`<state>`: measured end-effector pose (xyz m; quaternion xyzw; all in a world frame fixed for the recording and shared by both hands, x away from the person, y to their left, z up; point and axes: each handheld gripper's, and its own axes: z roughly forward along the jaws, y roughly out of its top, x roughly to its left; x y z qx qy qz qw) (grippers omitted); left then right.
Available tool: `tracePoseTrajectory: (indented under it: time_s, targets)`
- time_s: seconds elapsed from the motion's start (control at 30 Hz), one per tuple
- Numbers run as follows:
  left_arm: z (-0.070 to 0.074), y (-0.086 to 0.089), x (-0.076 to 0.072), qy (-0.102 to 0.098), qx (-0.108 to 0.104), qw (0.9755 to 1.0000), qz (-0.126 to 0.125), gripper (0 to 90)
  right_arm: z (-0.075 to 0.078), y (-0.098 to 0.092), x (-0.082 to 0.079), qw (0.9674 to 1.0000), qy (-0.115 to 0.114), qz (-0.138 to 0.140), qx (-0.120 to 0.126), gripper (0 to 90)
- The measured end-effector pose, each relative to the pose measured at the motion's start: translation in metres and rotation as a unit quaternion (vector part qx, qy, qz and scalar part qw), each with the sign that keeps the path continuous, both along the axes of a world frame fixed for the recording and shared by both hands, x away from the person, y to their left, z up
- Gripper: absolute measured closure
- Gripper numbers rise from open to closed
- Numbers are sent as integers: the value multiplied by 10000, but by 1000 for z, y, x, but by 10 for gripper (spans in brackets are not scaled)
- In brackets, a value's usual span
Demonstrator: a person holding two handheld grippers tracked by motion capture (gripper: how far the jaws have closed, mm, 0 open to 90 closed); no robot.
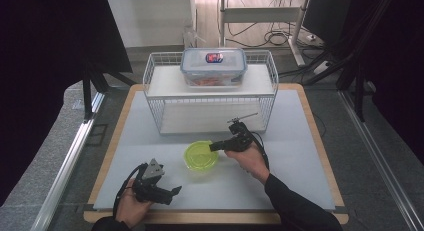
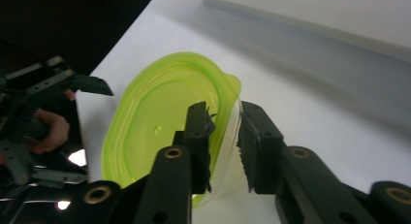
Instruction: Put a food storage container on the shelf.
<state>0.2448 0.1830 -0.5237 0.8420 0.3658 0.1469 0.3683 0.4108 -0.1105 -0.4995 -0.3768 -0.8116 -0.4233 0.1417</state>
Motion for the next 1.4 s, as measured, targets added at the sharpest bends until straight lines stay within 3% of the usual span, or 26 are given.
tracePoseTrajectory:
  time_s: [0.17,0.43,0.67,0.97,1.1,1.4]
  targets:
    - [0,0,0,6,11,10000,0,23,2,1,-1,9999,124,19,48,807]
    - [0,0,0,-5,22,10000,-10,24,6,0,-5,9989,313,49,356,828]
    - [0,0,0,-5,33,10000,-13,24,10,-3,-7,9992,212,-5,348,832]
    - [1,0,0,-41,11,10000,2,24,16,-13,-7,9974,255,-93,670,846]
    - [1,0,0,-36,28,10000,0,24,18,-13,-8,9985,126,-130,521,845]
    - [0,0,0,-31,27,10000,-5,24,22,-16,-8,9971,147,-155,727,846]
